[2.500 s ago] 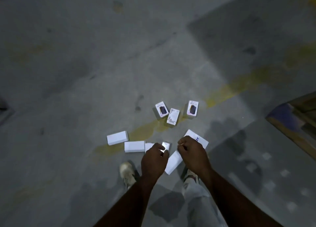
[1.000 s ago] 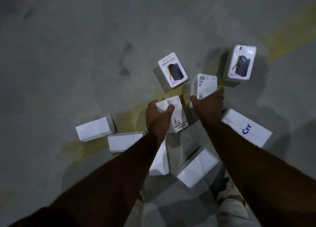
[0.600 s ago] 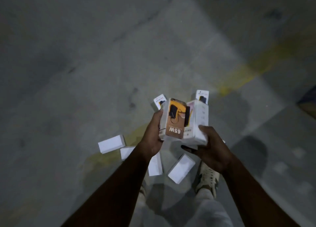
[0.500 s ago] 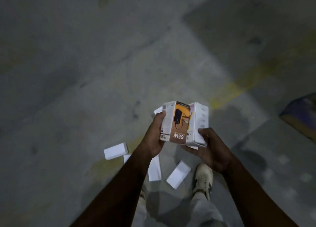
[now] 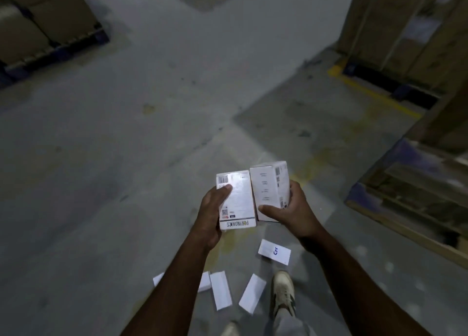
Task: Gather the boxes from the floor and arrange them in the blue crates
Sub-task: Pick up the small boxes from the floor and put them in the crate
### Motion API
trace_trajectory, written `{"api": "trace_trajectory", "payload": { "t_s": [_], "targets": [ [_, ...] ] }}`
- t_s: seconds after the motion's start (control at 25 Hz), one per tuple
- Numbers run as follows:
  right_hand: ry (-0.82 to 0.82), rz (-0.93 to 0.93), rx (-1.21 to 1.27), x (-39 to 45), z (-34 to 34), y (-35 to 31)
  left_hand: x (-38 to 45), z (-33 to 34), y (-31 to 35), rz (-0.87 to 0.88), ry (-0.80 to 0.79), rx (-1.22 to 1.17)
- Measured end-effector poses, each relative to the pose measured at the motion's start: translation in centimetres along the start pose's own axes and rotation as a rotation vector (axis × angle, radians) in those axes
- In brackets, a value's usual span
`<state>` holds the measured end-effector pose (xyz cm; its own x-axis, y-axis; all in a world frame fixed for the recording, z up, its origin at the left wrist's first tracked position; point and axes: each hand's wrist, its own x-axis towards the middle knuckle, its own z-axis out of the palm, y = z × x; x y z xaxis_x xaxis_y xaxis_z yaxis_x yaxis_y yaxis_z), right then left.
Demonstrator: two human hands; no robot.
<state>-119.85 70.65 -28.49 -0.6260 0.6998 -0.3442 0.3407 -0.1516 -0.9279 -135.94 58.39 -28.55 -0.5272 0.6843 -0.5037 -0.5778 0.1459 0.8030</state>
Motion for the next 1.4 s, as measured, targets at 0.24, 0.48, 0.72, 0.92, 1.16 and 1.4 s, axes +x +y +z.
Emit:
{"api": "trace_trajectory", "payload": {
  "t_s": [0.24, 0.48, 0.72, 0.92, 1.16, 1.4],
  "targets": [
    [0.247, 0.003, 0.320, -12.9, 0.3, -1.2, -6.9, 1.4, 0.2, 0.003, -0.192, 0.137],
    [0.536, 0.064, 0.507, -26.8, 0.2, 0.0, -14.5, 4.4, -1.8, -0.060, -0.527, 0.312],
    [0.795, 0.012, 0.609, -40.5, -3.0, 3.0, -24.2, 12.2, -7.0, -0.111, -0.851, 0.479],
    [1.016, -0.076, 0.717, -52.3, -6.3, 7.4, -33.5, 18.7, -13.7, -0.202, -1.056, 0.597],
    [1.260, -0.105, 0.865, -68.9, -10.3, 14.7, -46.8, 25.6, -24.8, -0.389, -1.289, 0.676],
    [1.430, -0.168, 0.880, -82.9, -13.2, 19.5, -58.2, 31.1, -34.9, -0.436, -1.480, 0.722]
  ]
}}
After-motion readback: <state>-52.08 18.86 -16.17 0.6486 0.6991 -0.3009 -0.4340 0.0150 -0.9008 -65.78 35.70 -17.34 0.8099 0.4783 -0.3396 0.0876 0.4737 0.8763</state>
